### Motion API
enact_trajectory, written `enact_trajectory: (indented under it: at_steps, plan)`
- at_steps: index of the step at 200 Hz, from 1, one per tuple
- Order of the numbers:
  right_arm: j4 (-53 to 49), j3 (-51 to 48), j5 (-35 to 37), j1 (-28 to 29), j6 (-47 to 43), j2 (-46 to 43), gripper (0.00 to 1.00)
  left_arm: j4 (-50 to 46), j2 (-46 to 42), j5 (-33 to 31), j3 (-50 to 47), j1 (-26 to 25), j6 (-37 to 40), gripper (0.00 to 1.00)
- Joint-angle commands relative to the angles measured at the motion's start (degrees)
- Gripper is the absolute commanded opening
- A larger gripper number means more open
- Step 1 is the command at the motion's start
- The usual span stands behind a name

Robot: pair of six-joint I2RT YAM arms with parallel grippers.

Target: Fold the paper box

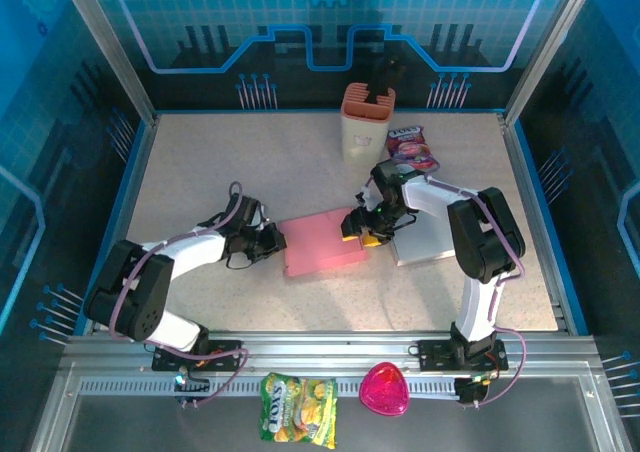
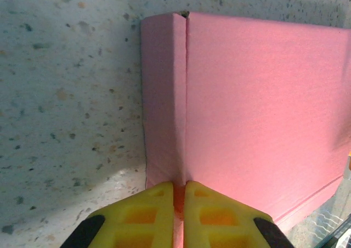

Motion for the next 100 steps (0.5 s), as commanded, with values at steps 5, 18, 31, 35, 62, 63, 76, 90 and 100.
enact_trajectory:
  at_steps: [5, 18, 31, 35, 62, 63, 76, 90, 100]
  plan:
    - [-0.4, 1.4, -2.1, -0.9, -2.1, 0.8, 0.69, -3.5, 0.1, -1.6, -2.5, 1.3, -0.8, 0.10]
    - [0.2, 1.4, -3.0, -0.9, -2.5, 1.0, 0.69, -3.5, 0.1, -1.6, -2.7, 1.4, -0.9, 0.10]
    - [0.8, 1.9, -4.6, -0.9, -2.9, 1.6, 0.70, -3.1, 0.0, -1.6, -3.1, 1.8, -1.2, 0.09]
    - [0.9, 2.2, -5.3, -0.9, -3.2, 1.9, 0.70, -2.9, -0.1, -1.5, -3.4, 2.0, -1.3, 0.09]
    - [0.8, 4.9, -9.0, -0.7, -5.2, 3.7, 0.70, -2.0, -1.0, -1.4, -5.1, 3.3, -2.5, 0.09]
    - [0.8, 5.0, -9.1, -0.6, -5.2, 3.7, 0.70, -2.0, -1.0, -1.5, -5.2, 3.3, -2.5, 0.09]
    - [0.2, 6.4, -9.6, -0.4, -5.6, 4.3, 0.70, -1.7, -1.4, -1.4, -5.8, 4.0, -2.8, 0.09]
    - [-0.1, 7.3, -10.0, -0.1, -5.8, 5.0, 0.70, -1.4, -1.8, -1.4, -6.4, 4.7, -3.0, 0.09]
    - [-0.2, 7.6, -10.1, -0.1, -5.9, 5.2, 0.70, -1.2, -1.9, -1.3, -6.8, 5.2, -3.3, 0.08]
